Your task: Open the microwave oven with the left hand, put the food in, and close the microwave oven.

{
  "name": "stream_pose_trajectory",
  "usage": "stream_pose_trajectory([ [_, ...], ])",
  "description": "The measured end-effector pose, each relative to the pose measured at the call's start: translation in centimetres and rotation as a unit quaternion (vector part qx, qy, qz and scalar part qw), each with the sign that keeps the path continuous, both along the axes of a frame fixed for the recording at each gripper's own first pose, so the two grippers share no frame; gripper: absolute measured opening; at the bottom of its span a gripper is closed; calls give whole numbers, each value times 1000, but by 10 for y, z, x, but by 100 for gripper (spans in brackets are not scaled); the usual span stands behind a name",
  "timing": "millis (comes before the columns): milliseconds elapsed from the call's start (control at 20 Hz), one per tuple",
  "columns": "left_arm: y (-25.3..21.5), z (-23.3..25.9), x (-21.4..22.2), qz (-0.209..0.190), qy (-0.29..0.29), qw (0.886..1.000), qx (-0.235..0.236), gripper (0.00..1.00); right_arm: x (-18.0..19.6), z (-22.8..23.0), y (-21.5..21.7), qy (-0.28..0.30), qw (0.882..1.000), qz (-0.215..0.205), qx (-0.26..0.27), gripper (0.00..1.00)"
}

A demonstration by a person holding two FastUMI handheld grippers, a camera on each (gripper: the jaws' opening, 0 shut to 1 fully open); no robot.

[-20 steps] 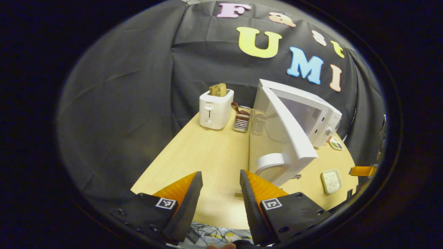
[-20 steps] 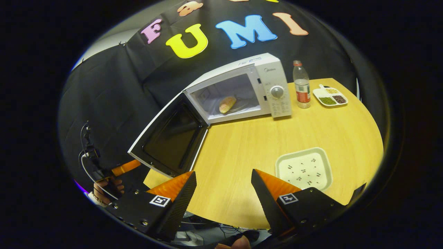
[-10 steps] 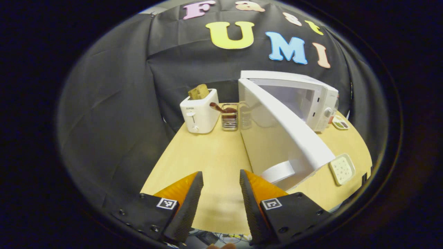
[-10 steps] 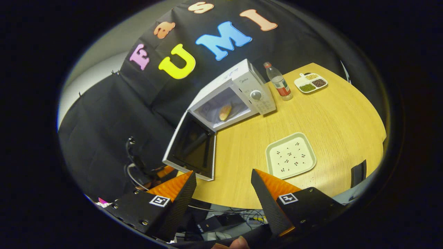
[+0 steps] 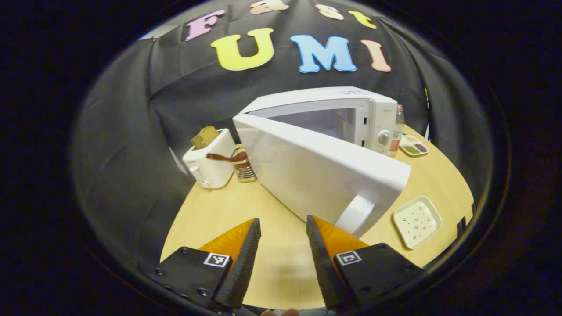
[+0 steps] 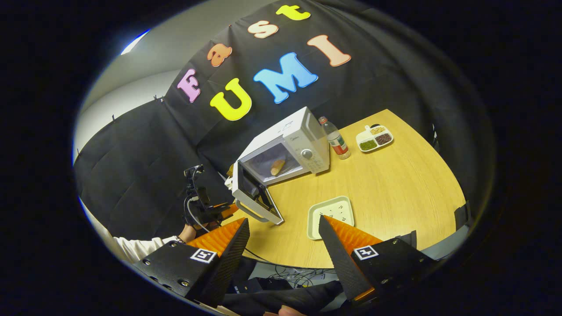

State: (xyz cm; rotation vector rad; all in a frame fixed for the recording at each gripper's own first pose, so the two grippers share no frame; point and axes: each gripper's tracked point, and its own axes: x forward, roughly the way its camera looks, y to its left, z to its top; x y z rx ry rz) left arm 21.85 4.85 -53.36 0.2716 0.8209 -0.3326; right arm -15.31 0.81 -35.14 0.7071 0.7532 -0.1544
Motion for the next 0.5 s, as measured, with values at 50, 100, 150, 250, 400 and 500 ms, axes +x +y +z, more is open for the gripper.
stream_pose_trajectory([
  [50, -9, -2, 5, -12, -3, 1000, -3, 75, 1, -4, -3, 7, 1000, -12, 4, 98],
  [100, -19, -3, 15, -21, -10, 1000, -7, 75, 5, -3, -8, 10, 1000, -27, 7, 98],
  [150, -26, -7, 26, -26, -10, 1000, -13, 70, 9, -5, -11, 14, 999, -37, 8, 98],
  [250, -46, -15, 41, -39, -9, 999, -34, 75, 22, -14, -13, 27, 998, -51, 4, 98],
  [400, -67, -23, 69, -65, -24, 997, -42, 75, 48, -23, -8, 38, 996, -83, 8, 98],
  [500, -83, -26, 80, -78, -27, 995, -64, 72, 61, -33, 5, 50, 994, -98, 13, 98],
])
